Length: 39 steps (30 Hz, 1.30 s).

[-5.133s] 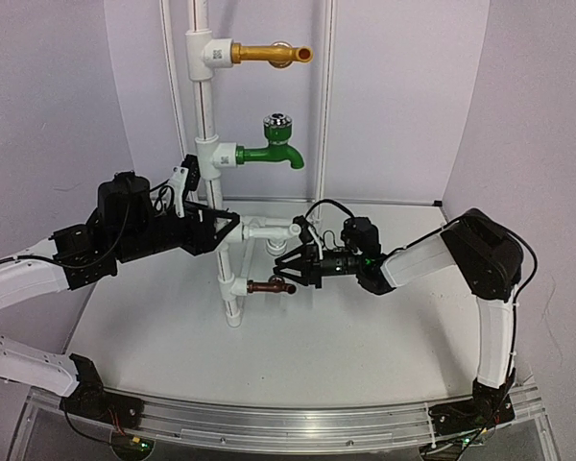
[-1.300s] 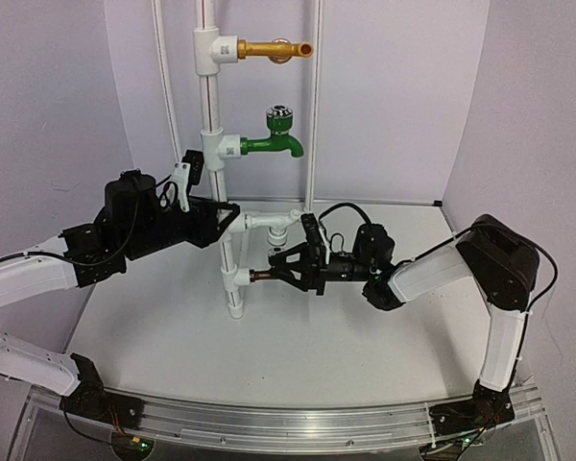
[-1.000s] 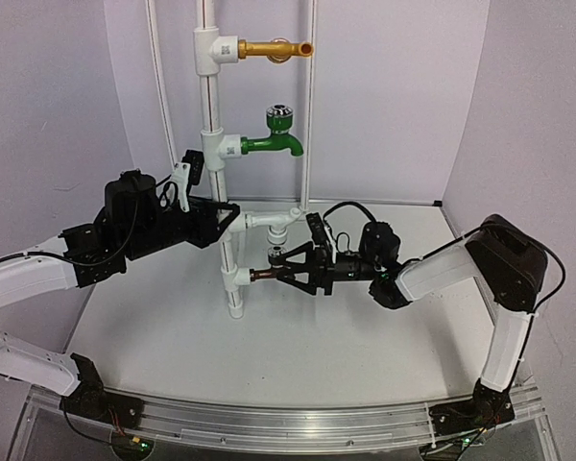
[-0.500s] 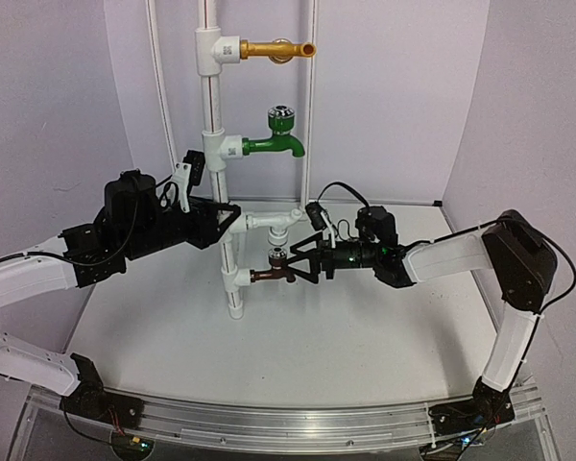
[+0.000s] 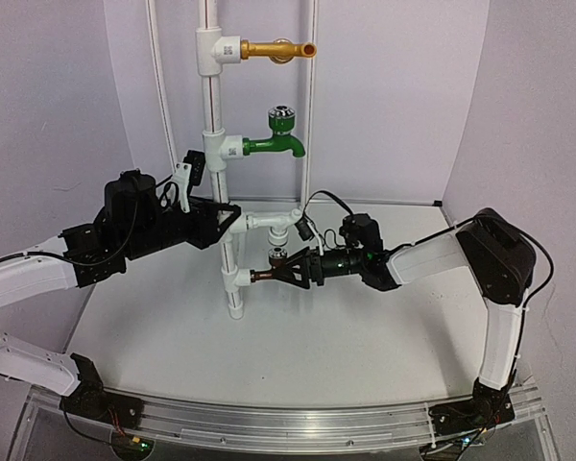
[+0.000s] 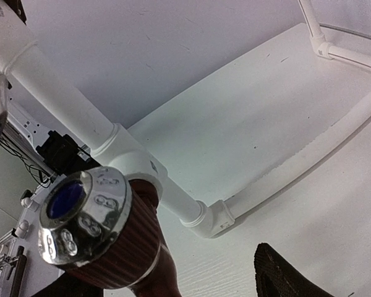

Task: Install the water faucets

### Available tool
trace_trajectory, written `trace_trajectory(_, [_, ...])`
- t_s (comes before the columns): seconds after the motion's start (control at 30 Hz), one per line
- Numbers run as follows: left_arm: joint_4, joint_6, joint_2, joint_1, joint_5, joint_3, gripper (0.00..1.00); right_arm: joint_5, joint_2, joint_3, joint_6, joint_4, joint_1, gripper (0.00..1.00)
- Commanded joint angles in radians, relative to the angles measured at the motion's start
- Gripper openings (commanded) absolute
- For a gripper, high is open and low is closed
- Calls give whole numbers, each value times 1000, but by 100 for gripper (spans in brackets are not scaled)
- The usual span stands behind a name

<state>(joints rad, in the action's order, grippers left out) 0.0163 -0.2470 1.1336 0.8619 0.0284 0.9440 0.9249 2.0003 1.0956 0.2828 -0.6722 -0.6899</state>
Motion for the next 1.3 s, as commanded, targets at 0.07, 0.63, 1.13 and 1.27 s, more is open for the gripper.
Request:
trace_trajectory(0.07, [-9, 18, -10, 14, -75, 48, 0, 50, 33, 44, 117, -122, -2, 61])
trace_trajectory(0.63, [-10, 22, -3, 14, -58, 32, 0, 72, -7, -85, 354, -374, -12, 25])
trace_trajectory(1.13, [-48, 35, 22, 14, -119, 36, 0, -51, -72, -182, 352, -381, -61, 64])
trace_trajectory(1.27, [-47, 35, 20, 14, -125, 31, 0, -97, -95, -167, 294, -328, -61, 69])
